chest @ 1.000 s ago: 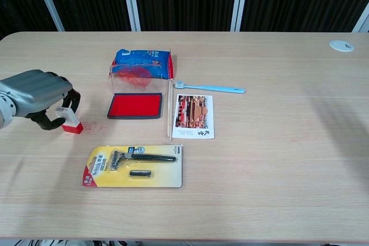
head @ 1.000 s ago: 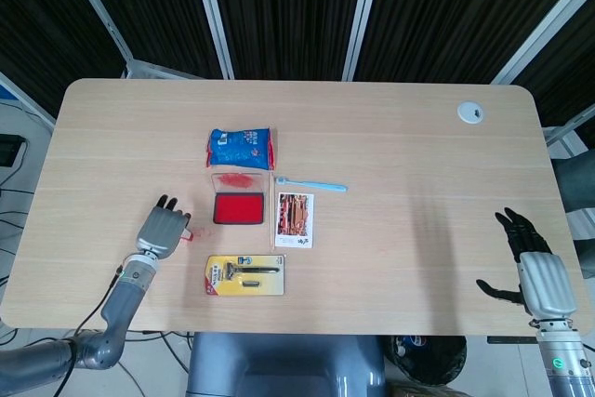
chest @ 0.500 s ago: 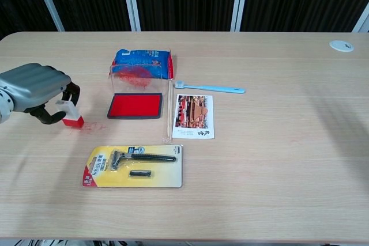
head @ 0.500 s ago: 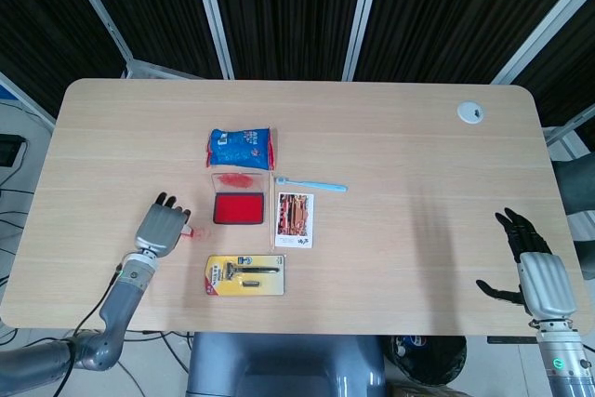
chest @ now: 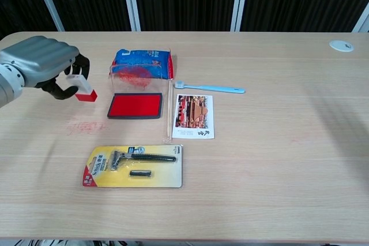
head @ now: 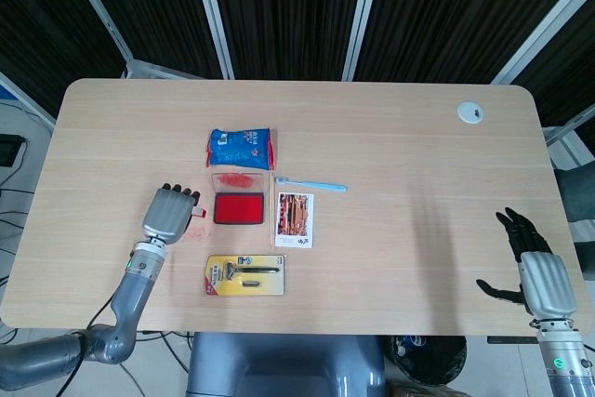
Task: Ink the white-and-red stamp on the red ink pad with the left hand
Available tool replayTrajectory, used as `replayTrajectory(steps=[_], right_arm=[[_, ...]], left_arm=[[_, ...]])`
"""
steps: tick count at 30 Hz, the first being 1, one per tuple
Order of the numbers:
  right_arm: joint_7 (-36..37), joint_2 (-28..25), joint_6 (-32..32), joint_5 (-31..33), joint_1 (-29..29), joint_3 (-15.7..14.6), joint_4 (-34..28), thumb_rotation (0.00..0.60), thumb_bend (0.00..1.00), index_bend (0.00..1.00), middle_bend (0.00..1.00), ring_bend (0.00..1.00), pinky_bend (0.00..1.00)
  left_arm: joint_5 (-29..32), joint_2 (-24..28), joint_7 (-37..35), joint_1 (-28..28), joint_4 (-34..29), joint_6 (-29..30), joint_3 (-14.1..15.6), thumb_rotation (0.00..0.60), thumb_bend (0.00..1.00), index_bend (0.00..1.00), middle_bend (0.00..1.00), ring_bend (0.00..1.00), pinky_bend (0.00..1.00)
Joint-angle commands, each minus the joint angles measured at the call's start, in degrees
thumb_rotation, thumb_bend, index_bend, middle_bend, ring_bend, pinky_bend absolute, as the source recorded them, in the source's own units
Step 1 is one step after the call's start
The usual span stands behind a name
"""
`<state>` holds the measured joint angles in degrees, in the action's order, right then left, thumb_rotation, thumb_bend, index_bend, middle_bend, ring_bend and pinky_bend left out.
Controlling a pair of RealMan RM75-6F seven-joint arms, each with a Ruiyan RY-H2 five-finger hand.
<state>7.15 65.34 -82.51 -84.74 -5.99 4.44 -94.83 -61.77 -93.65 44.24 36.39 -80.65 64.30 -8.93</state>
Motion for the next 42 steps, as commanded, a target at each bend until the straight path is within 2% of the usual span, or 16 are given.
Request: replayTrajectory(steps=[1,13,21,25,29,42], right_arm=[[0.2,0.0,0.1,0.1,0.0,0.0,0.0,0.6,0.14,0.0,0.0,0.0,0.18],[1.5,-0.4,0.8,0.4,-0.2,0.1,-0.1,0.6,0.15,0.0,0.0,0.0,0.18],[2.5,-0.7,1.1,0.5,-0.3,0.1,-0.4,0.6,0.15,0.0,0.0,0.0,0.18],[2.8,-0.8,1.2,0.4,-0.4,0.1,-0.4,0.6,0.15,0.0,0.0,0.0,0.18],[3.2,-0.9,1.3,0.5,-0.4,0.1,-0.5,0.6,0.15,0.0,0.0,0.0,0.18],[3.4,-1.1,1.8,0.9,-0.6,0.2,-1.0,0.6,0.15,0.0,0.0,0.0,0.18]], left_arm=[[0.8,-0.8,1.9,1.2,-0.1,0.0,-0.8,0.6,0.51,0.66,0.66,0.46,0.51],[7.6,-7.2,13.2,6.4,1.4,0.9,-4.0,0.6,0.53,0.68,0.69,0.5,0.55],[16.3,-13.3,23.5,9.9,3.3,4.0,-7.0,0.6,0.53,0.69,0.7,0.51,0.56],[19.2,-14.9,26.2,11.1,4.9,4.1,-7.3,0.6,0.53,0.7,0.7,0.51,0.56],[20.5,-16.3,27.2,12.1,7.1,4.1,-7.4,0.6,0.53,0.7,0.7,0.51,0.56],[20.2,-18.8,23.8,13.8,12.8,2.0,-7.3,0.6,0.53,0.71,0.72,0.52,0.57]])
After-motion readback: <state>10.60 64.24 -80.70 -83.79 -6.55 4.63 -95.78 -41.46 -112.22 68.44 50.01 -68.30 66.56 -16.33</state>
